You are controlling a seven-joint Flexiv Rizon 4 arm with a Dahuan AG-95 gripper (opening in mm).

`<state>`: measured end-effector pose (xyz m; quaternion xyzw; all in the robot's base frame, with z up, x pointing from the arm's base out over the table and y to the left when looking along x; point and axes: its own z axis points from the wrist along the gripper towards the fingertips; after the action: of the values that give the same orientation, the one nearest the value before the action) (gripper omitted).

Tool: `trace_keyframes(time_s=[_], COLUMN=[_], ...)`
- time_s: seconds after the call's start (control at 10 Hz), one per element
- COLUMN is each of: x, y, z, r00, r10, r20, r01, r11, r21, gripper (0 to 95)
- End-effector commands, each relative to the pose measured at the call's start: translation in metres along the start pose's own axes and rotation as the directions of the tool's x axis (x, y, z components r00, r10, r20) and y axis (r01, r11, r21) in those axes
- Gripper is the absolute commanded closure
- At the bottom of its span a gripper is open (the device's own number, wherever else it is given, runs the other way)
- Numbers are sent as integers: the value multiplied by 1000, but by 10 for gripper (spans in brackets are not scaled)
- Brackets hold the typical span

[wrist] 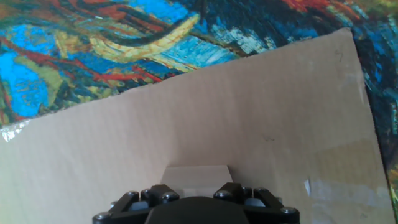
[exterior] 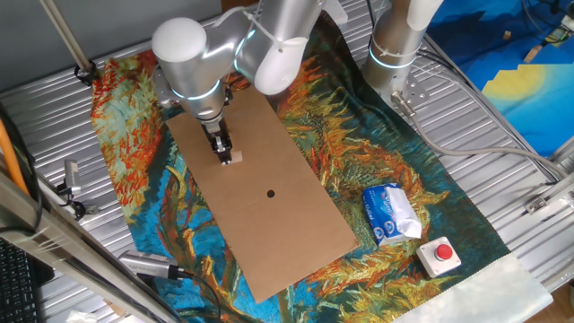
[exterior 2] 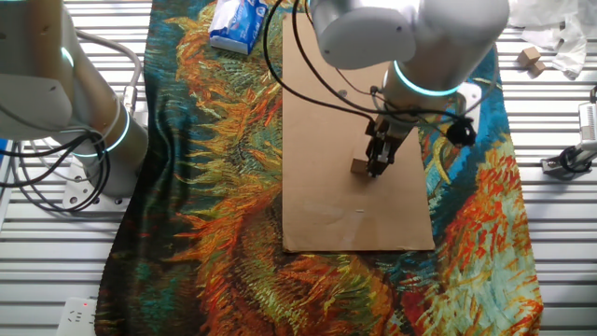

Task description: Hold a small block with the gripper and sweep it from left to right on the table

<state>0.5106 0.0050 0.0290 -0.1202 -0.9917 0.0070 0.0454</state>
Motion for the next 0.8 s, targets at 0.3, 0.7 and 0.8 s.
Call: trace_keyframes(time_s=[0.3,0.7,0.8], x=[-3,-4,-4], y=[11,11,12], z=[5,4,4], r00=[1000,1000,1000], r10=[4,2,2], r20=[3,5,5], r01=[-4,-2,-2], r11=[1000,1000,1000], r21=[-7,-15,-15], gripper=[950,950,950])
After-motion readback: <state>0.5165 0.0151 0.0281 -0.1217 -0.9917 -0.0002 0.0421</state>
